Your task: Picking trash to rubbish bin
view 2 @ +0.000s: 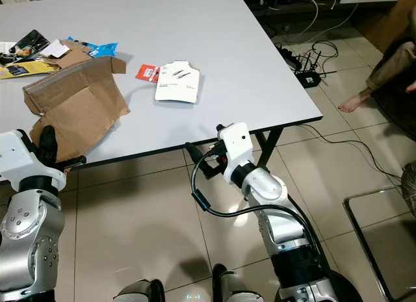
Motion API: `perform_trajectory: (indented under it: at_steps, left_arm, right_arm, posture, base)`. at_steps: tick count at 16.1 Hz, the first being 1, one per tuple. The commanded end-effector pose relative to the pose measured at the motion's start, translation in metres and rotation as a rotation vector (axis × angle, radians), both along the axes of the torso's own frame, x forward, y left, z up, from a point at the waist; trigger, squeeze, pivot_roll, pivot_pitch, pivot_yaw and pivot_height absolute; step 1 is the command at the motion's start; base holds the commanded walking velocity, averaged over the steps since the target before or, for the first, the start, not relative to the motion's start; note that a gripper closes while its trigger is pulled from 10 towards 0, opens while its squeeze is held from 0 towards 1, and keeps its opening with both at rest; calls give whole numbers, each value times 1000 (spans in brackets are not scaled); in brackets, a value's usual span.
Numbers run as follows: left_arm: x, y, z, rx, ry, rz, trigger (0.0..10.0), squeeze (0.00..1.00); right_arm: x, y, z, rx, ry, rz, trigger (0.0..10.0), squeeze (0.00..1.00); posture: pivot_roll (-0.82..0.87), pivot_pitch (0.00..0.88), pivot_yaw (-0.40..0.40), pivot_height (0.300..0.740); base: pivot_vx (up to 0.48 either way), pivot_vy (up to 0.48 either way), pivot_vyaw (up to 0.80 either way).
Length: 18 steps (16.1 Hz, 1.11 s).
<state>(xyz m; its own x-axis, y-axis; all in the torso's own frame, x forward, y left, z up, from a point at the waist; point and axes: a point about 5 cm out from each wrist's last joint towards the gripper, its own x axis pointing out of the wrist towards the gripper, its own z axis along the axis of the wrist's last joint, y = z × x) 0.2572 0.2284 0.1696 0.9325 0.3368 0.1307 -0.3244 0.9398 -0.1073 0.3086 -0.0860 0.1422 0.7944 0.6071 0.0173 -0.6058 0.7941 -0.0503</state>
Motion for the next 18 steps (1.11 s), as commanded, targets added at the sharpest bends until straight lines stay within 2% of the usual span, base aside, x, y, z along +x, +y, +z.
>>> perform_trajectory:
  at_steps: [1, 8, 18]
  left_arm:
    - [-2, 1, 4, 0, -9, -2, 10000, 0]
    - [2, -3, 9, 6, -26, -43, 10000, 0]
    - [2, -6, 2, -10, -1, -53, 10000, 0]
  right_arm:
    - [0, -2, 2, 0, -19, -7, 10000, 1000]
    - [3, -4, 9, 9, -71, -36, 10000, 1000]
    - [3, -3, 8, -6, -84, -37, 10000, 1000]
  posture:
    - [-20, 174, -10, 740]
    - [-24, 167, -3, 740]
    - [-31, 167, -9, 740]
  base:
    - [270, 0, 0]
    - [432, 0, 0]
    - [420, 0, 0]
